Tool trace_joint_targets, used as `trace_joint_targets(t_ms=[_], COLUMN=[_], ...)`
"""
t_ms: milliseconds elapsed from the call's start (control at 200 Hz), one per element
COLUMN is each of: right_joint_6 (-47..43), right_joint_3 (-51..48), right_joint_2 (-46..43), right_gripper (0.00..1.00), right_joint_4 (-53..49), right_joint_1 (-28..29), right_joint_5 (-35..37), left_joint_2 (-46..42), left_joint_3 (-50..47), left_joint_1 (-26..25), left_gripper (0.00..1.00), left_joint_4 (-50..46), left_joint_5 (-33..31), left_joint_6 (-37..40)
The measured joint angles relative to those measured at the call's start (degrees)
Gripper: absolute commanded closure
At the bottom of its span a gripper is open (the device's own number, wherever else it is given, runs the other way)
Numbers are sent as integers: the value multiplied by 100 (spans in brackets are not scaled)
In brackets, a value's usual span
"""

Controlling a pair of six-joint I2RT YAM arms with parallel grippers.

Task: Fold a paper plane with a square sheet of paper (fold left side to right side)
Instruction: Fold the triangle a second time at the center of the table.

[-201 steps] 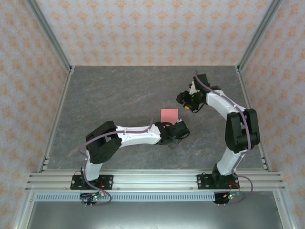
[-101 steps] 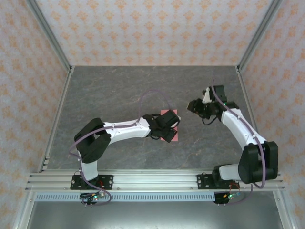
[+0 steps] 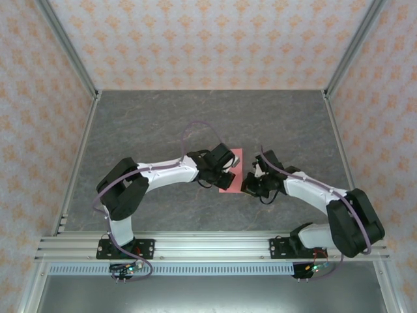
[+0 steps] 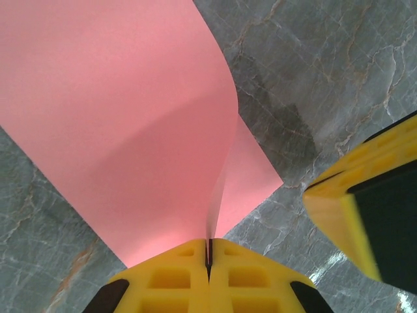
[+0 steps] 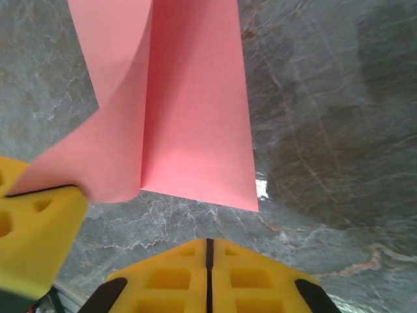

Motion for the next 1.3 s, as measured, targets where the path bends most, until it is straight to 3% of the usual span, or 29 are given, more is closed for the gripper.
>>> trace_joint_targets(t_ms=[385, 1296], right_joint_6=[59, 31], right_joint_3=[170, 315], right_joint_2=[608, 774], right_gripper=[92, 92], right_joint_4=[70, -63], right_joint_1=[234, 308], right_joint_5=[627, 785], left_joint_2=[-26, 361], left_joint_3=[0, 393], left_joint_1=[153, 466], left_gripper=[98, 98], left_joint_4=[-271, -575], left_joint_5=[-50, -221], left_joint_6=[146, 404])
